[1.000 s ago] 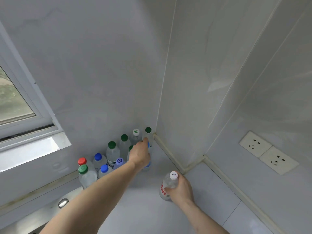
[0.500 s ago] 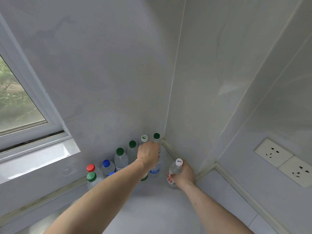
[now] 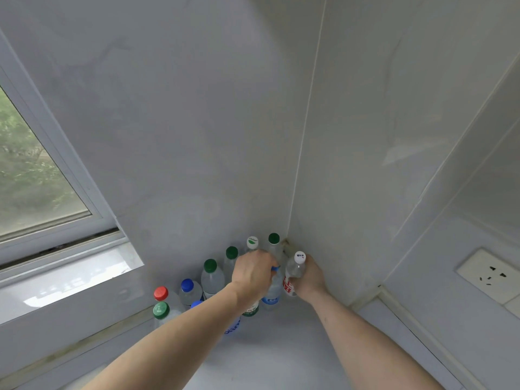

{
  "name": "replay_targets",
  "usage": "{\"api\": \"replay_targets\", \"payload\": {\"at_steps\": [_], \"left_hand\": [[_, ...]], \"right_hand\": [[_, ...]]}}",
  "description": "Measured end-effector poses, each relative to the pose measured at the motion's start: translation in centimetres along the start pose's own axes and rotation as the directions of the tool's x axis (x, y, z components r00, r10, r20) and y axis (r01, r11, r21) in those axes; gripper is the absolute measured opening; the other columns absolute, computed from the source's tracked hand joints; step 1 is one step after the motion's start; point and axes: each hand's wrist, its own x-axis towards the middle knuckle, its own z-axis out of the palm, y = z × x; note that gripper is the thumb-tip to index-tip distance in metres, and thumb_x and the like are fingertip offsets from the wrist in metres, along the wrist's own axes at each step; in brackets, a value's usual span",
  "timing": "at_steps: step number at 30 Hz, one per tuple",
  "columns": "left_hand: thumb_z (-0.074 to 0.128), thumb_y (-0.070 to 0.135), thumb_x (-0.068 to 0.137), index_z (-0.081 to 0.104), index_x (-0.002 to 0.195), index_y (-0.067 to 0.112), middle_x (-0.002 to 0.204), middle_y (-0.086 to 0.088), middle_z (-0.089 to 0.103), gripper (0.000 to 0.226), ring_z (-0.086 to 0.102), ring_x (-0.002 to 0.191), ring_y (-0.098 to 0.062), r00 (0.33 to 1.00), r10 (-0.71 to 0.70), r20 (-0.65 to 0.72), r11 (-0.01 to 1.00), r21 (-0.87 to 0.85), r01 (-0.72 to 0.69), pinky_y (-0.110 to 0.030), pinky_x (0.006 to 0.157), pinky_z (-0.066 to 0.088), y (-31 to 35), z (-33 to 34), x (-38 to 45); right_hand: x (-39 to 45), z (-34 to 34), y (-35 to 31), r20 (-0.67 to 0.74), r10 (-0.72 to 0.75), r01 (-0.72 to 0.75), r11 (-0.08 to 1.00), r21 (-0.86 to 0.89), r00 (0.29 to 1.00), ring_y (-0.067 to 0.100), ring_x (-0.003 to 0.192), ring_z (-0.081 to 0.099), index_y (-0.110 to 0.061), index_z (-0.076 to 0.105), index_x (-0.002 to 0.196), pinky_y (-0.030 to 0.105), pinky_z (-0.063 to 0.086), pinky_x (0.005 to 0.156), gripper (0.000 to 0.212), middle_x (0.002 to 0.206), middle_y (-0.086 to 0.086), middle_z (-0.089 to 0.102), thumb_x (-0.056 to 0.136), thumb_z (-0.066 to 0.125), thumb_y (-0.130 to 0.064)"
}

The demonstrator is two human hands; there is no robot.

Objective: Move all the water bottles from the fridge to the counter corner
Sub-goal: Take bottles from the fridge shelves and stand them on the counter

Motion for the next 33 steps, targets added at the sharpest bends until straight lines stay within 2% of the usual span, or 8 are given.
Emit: {"api": "replay_targets", "payload": {"at_steps": [2,6,8,11,13,19,26,33], "left_hand": [[0.063,0.023,0.095,0.066,0.083,0.025,0.087,0.002,0.064,0.013,0.062,0.08,-0.027,1.0,-0.014,-0.001,1.0,-0.019,0.014,-0.034,0.076,0.056,-0.2,0.2,0.2],[0.063,0.025,0.097,0.077,0.103,0.025,0.103,-0.001,0.073,0.016,0.068,0.092,-0.029,0.999,-0.033,-0.006,0.999,-0.022,0.033,-0.034,0.076,0.056,-0.6,0.0,0.4],[0.062,0.021,0.095,0.076,0.097,0.022,0.097,-0.001,0.072,0.015,0.066,0.086,-0.029,1.0,-0.03,-0.004,1.0,-0.003,0.03,-0.032,0.069,0.052,-0.7,-0.1,0.4],[0.057,0.013,0.09,0.066,0.083,0.016,0.085,-0.003,0.065,0.012,0.056,0.073,-0.03,1.0,-0.018,0.02,0.999,0.033,0.017,-0.029,0.061,0.041,-0.3,-0.4,0.1],[0.056,0.013,0.09,0.066,0.083,0.016,0.088,-0.003,0.067,0.012,0.058,0.075,-0.029,1.0,0.005,0.023,1.0,0.029,-0.006,-0.03,0.064,0.048,-0.1,-0.3,0.1],[0.055,0.014,0.092,0.068,0.085,0.017,0.094,0.0,0.069,0.015,0.063,0.08,-0.028,1.0,0.026,-0.008,1.0,-0.007,-0.026,-0.033,0.069,0.054,0.3,0.0,-0.1],[0.053,0.022,0.1,0.07,0.118,0.026,0.124,0.006,0.066,0.025,0.066,0.1,-0.027,0.999,0.046,0.002,0.996,-0.076,-0.046,-0.032,0.074,0.05,-0.5,-1.7,-2.8],[0.06,0.031,0.097,0.062,0.136,0.035,0.142,0.019,0.056,0.039,0.064,0.115,-0.014,0.999,0.054,0.004,0.969,-0.242,-0.051,-0.032,0.083,0.053,-1.7,-5.1,-11.1]], "right_hand": [[0.3,0.0,-0.5,0.014,-0.02,0.021,0.999,-0.03,1.0,0.026,0.1,0.06,-0.018,0.055,0.103,0.032,0.048,0.088,0.018,0.098,0.0,0.057,0.092,0.06,-0.004],[1.0,0.5,-0.7,0.05,-0.047,0.048,0.999,-0.019,0.998,0.018,0.096,0.054,-0.019,0.057,0.112,0.029,0.047,0.086,0.021,0.109,0.002,0.063,0.095,0.059,-0.008],[1.2,0.8,-0.8,0.068,-0.069,0.07,0.998,-0.009,0.995,0.016,0.098,0.053,-0.014,0.059,0.127,0.024,0.041,0.084,0.033,0.115,0.001,0.063,0.096,0.055,-0.004],[1.2,0.8,-1.0,0.089,-0.082,0.082,0.997,0.007,0.993,0.017,0.099,0.053,-0.012,0.061,0.128,0.023,0.04,0.086,0.033,0.113,0.001,0.062,0.098,0.053,-0.001],[1.2,0.6,-1.0,0.097,-0.082,0.08,0.996,0.03,0.992,0.018,0.099,0.056,-0.017,0.062,0.124,0.025,0.042,0.087,0.026,0.119,0.003,0.066,0.099,0.059,-0.008],[0.4,-0.2,0.2,0.123,-0.076,0.073,0.997,0.023,0.99,0.016,0.114,0.06,-0.025,0.054,0.138,0.026,0.045,0.095,0.045,0.128,-0.003,0.064,0.096,0.066,-0.015],[-3.6,-1.3,1.6,0.082,-0.066,0.065,0.998,0.023,0.994,0.019,0.139,0.053,-0.026,0.039,0.156,0.031,0.045,0.111,0.079,0.149,-0.005,0.056,0.086,0.053,0.008],[-12.1,-4.2,2.1,-0.007,-0.097,0.097,0.993,0.062,0.995,0.015,0.143,0.048,-0.023,0.041,0.156,0.041,0.044,0.116,0.068,0.154,-0.004,0.05,0.095,0.065,-0.006]]}}
